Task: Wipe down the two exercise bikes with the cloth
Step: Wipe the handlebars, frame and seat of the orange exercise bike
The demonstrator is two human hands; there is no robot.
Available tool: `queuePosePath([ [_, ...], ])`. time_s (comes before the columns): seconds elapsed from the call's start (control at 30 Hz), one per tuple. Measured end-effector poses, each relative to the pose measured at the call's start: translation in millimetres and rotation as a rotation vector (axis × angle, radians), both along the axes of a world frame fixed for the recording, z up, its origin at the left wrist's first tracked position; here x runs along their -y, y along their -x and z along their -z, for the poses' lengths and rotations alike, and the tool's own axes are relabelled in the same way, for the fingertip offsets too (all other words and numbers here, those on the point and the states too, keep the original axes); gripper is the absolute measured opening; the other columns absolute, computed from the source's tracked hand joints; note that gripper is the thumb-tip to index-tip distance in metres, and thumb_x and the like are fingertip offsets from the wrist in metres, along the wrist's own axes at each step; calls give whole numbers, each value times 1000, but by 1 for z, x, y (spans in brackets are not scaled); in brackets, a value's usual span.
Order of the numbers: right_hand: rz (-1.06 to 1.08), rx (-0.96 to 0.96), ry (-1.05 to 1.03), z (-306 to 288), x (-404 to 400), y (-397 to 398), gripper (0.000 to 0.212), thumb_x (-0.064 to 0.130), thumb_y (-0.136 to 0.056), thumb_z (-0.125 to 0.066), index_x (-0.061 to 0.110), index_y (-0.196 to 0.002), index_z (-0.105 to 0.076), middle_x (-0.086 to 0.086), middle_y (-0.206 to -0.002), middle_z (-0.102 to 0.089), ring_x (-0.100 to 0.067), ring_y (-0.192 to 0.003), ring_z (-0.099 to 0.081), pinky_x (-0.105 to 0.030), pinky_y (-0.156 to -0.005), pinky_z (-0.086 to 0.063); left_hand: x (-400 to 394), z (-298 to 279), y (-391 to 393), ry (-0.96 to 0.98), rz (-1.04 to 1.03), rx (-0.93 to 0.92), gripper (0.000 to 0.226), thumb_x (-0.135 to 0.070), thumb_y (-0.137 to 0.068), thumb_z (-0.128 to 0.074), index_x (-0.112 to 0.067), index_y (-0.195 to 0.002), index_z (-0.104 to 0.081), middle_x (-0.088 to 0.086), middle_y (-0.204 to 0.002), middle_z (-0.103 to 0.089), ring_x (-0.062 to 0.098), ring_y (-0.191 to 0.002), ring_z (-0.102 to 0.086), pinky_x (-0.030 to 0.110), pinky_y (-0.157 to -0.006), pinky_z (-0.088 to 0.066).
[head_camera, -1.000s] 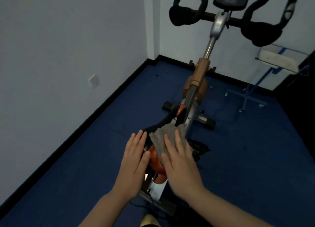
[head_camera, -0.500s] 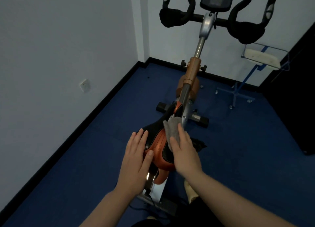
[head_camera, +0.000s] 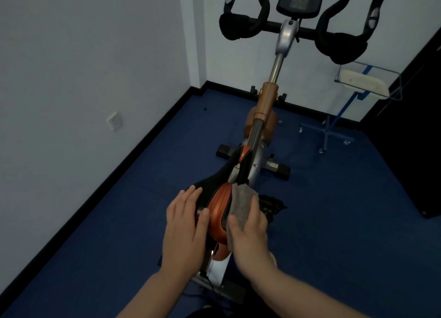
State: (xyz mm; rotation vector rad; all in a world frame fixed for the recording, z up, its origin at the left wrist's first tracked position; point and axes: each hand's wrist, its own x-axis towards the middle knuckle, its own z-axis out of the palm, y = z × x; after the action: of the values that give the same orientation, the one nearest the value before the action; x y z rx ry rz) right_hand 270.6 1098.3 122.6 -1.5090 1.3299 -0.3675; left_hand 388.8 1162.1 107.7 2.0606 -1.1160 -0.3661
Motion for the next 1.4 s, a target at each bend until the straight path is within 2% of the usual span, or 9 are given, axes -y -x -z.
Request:
queuePosePath([
  [0.17, 46, 67, -233, 8, 83, -26, 55, 49, -102, -32, 25, -151, -25, -7, -147, -44, -27, -129, -46, -48, -110, -37, 17, -12, 7, -26, -97, 118, 45, -47, -97, -36, -23, -132, -51, -6, -132, -47, 7, -119, -28, 30, -97, -33],
  [0.4, -100, -20, -58, 20, 81, -31, 71, 49, -98, -36, 29, -154, 3, -9, -153, -34, -28, -133, -43, -49, -109, -37, 28, -11, 24, -100, -206, 129, 47, -42, -97, -43, -20, -139, -48, 2, -141, -41, 19, -129, -27, 36, -104, -31],
  [0.57, 70, -1, -66, 29, 144, -65, 67, 46, -102, -31, 15, -155, -2, -15, -156, -28, -32, -136, -38, -47, -113, -32, 33, -8, 30, -108, -278, 134, 53, -52, -97, -30, -22, -136, -49, 0, -141, -41, 19, -132, -25, 38, -107, -30],
  [0.73, -372, -99, 399, 25, 188, -56, 49, 41, -105, -25, 13, -141, -42, -9, -147, -37, -30, -131, -42, -43, -109, -34, 37, -4, 33, -84, -346, 125, 47, -50, -95, -33, -28, -132, -51, -6, -137, -43, 14, -133, -26, 34, -109, -30],
  [0.87, -876, -213, 854, 29, 185, -34, 53, 51, -101, -17, 28, -138, -48, 3, -153, -33, -28, -144, -18, -49, -119, -12, 45, -2, 40, -50, -435, 87, 51, -58, -87, -39, -30, -128, -52, -11, -133, -42, 7, -134, -23, 29, -105, -25],
  [1.0, -1194, -205, 895, 15, 225, -43, 43, 41, -104, -23, 31, -137, -49, 7, -142, -47, -20, -133, -36, -40, -114, -20, 52, -3, 46, 1, -498, 62, 54, -58, -81, -48, -30, -126, -54, -15, -131, -41, 1, -133, -20, 30, -106, -24],
  [1.1, -1205, -373, 764, 1, 241, -62, 35, 29, -105, -27, 21, -126, -54, -3, -120, -57, -28, -112, -53, -40, -93, -41, 54, -1, 49, 6, -521, 93, 54, -56, -82, -48, -29, -128, -53, -19, -134, -38, -1, -135, -19, 31, -110, -22],
  [1.2, -1351, -234, 1012, -1, 203, -63, 18, 25, -94, -49, 23, -99, -66, 0, -88, -65, -27, -79, -64, -41, -70, -49, 53, 4, 56, 74, -587, 45, 54, -52, -82, -50, -30, -131, -51, -20, -142, -37, -2, -141, -18, 31, -114, -19],
  [1.4, -1725, -340, 916, -7, 220, -100, 37, 43, -103, -18, 35, -130, -42, -3, -129, -59, -31, -109, -58, -47, -88, -47, 50, 7, 76, 140, -656, -94, 62, -64, -82, -51, -47, -140, -35, -29, -156, -13, -2, -147, -2, 27, -113, -11],
])
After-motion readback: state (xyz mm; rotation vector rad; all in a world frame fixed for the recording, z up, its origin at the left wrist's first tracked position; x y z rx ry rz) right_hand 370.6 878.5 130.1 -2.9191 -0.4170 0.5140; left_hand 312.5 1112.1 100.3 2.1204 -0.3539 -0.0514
